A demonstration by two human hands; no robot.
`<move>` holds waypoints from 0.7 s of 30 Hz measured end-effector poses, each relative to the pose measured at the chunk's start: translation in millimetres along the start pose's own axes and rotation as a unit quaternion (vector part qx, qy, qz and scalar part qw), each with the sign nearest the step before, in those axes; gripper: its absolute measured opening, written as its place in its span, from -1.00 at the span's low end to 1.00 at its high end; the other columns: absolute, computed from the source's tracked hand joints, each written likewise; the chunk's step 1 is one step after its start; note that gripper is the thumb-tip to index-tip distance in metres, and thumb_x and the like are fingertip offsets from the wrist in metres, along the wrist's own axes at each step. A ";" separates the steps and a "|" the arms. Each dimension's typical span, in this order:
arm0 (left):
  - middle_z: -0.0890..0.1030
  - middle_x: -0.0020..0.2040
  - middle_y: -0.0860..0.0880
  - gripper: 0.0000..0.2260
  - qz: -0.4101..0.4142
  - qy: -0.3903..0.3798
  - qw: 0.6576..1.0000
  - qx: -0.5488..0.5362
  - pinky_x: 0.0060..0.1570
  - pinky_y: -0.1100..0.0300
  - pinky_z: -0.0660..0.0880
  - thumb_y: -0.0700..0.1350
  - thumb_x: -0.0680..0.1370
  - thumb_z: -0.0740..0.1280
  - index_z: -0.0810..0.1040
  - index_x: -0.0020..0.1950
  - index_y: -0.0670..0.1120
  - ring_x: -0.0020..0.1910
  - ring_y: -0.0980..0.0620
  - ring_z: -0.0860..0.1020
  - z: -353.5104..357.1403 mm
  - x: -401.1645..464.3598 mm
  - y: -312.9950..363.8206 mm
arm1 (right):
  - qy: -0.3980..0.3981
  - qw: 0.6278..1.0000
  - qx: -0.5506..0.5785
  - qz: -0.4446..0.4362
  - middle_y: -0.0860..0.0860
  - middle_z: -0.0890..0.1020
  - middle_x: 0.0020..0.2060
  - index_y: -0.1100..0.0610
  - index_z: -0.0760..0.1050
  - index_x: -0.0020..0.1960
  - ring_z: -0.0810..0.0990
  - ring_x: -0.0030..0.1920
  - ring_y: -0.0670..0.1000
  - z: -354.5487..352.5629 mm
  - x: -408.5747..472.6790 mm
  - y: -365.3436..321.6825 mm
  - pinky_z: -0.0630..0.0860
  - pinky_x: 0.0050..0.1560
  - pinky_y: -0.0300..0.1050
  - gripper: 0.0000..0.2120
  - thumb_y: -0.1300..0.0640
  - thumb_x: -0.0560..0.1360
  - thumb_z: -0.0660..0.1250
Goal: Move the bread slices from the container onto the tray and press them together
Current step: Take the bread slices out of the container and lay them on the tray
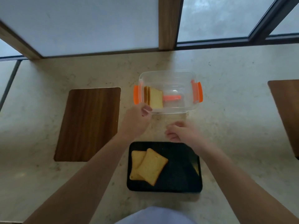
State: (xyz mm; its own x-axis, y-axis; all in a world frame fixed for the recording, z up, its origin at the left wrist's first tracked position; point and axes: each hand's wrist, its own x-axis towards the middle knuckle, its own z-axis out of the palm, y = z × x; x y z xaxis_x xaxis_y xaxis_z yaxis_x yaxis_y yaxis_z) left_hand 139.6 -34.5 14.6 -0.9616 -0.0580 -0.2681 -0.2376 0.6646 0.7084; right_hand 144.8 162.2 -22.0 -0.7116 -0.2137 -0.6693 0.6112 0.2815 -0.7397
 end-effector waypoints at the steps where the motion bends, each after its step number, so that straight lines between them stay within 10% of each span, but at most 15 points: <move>1: 0.62 -0.03 0.06 -0.82 0.011 0.007 1.000 0.015 -0.12 0.35 0.43 -0.18 0.56 0.36 0.59 0.15 -0.06 -0.10 0.19 0.57 -3.5 16.5 9.4 | 0.007 1.000 0.011 -0.028 0.04 0.75 -0.23 0.15 0.63 -0.02 0.73 -0.22 -0.04 -5.5 9.4 -19.9 0.68 -0.16 -0.14 -0.88 0.11 0.54 0.37; 5: 0.64 -0.13 -0.17 -0.87 -0.058 0.003 0.996 0.074 -0.23 0.22 0.39 -0.29 0.47 0.31 0.62 -0.05 -0.21 -0.11 -0.14 0.58 -4.6 72.9 35.0 | 0.041 0.997 0.018 -0.059 0.18 0.74 -0.26 0.30 0.63 -0.08 0.71 -0.30 0.02 -13.0 62.4 -80.6 0.70 -0.19 -0.10 -0.87 0.23 0.49 0.36; 9: 0.57 -0.13 -0.14 -0.95 -0.189 -0.068 0.978 0.059 -0.12 0.09 0.54 -0.25 0.50 0.36 0.51 -0.15 -0.18 -0.11 -0.09 0.57 4.0 104.6 51.1 | 0.047 0.998 -0.036 0.020 0.20 0.66 -0.17 0.23 0.58 -0.13 0.66 -0.18 0.10 -10.8 124.3 -99.7 0.65 0.04 0.03 -0.91 0.21 0.50 0.35; 13: 0.55 -0.11 -0.14 -0.92 -0.232 -0.087 0.967 0.065 0.07 0.00 0.59 -0.22 0.54 0.35 0.46 -0.08 -0.20 -0.01 -0.14 0.61 11.4 119.6 54.7 | 0.021 0.988 -0.118 0.100 0.14 0.61 -0.08 0.21 0.52 -0.05 0.59 -0.20 0.10 -9.5 156.4 -86.8 0.62 -0.13 -0.03 -0.86 0.12 0.54 0.28; 21: 0.56 -0.12 -0.16 -0.92 -0.252 -0.081 0.959 0.102 -0.08 0.05 0.65 -0.23 0.54 0.33 0.50 -0.01 -0.21 -0.11 -0.12 0.62 12.3 137.4 41.6 | 0.007 0.988 -0.103 0.114 0.13 0.69 -0.03 0.18 0.53 -0.08 0.72 -0.10 0.13 -4.1 174.8 -68.7 0.68 -0.06 0.03 -0.86 0.10 0.52 0.30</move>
State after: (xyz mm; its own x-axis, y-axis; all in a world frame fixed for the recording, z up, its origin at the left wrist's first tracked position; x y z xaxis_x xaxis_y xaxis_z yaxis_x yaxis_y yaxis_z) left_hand -0.7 -5.7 -0.8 -0.6936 -0.3057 -0.6523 -0.6195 0.7152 0.3237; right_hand -23.0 109.3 -87.8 -0.5686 -0.1109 -0.8151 0.6742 0.5049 -0.5390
